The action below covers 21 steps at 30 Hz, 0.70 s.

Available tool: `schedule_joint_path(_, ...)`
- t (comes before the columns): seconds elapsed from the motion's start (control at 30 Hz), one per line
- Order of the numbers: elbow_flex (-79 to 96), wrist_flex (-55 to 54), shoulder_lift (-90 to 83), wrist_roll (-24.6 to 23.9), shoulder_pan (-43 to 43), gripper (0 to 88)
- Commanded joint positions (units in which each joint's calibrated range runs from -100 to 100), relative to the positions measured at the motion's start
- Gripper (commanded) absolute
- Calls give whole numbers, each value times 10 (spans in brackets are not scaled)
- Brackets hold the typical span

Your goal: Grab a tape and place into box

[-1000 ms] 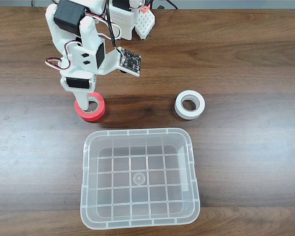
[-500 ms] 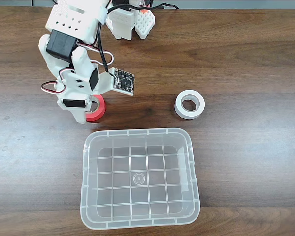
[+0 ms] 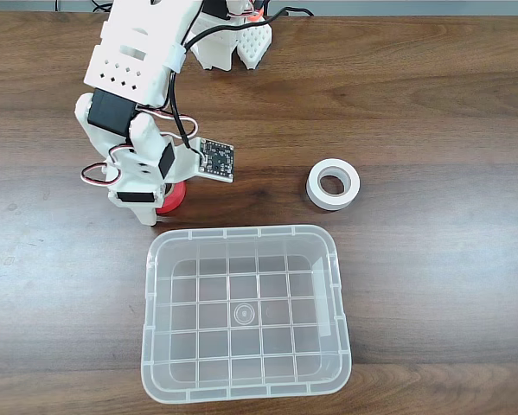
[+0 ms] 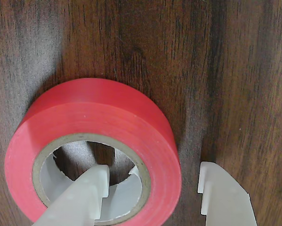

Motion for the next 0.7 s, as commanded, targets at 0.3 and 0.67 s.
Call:
schedule_joint_path(0.3, -47, 4, -38, 1, 0, 21)
schedule_joint_path(0.67, -47, 92, -209, 1, -1, 21)
